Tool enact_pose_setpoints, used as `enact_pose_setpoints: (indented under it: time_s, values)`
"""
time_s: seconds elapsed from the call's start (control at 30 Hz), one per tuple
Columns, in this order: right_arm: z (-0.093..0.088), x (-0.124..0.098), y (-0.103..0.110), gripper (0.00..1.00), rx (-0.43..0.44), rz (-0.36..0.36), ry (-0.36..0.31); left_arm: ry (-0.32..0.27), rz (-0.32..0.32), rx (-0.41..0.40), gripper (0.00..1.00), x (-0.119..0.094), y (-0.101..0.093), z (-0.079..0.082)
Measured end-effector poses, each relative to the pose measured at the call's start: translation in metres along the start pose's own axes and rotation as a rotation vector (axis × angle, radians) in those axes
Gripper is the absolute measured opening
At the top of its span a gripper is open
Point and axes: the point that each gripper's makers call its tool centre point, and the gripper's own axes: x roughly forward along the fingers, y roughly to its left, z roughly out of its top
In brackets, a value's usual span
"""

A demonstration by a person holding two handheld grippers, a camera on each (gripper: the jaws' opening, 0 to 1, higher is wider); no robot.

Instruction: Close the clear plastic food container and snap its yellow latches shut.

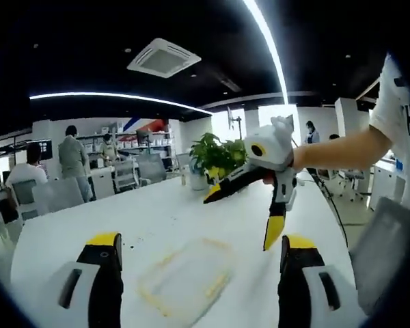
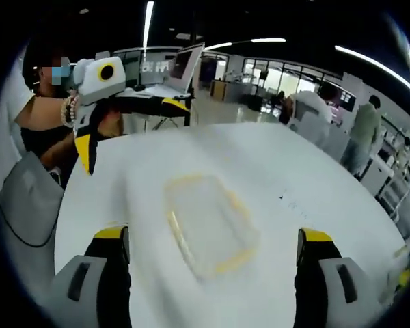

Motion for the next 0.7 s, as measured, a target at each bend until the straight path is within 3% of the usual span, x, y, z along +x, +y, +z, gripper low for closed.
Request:
enact_pose_setpoints:
  time_s: [0.07, 0.2, 0.53, 0.7]
  values:
    - [0.003, -0.006, 0.003, 1.00, 0.012, -0.027, -0.034, 0.021, 0.045, -0.045, 0.94, -0.008, 0.004, -0.004]
    - [0.004, -0.018, 0.009, 1.00, 0.052, -0.061, -0.082, -0.042, 0.109, -0.046, 0.93, -0.029, 0.006, 0.007]
    - [0.013, -0.054, 0.027, 1.00, 0.076, -0.171, -0.190, -0.098, 0.198, -0.082, 0.91, -0.082, 0.000, 0.015]
    - [0.008, -0.071, 0.047, 1.00, 0.112, -0.201, -0.217, -0.077, 0.227, -0.051, 0.90, -0.105, -0.014, 0.007]
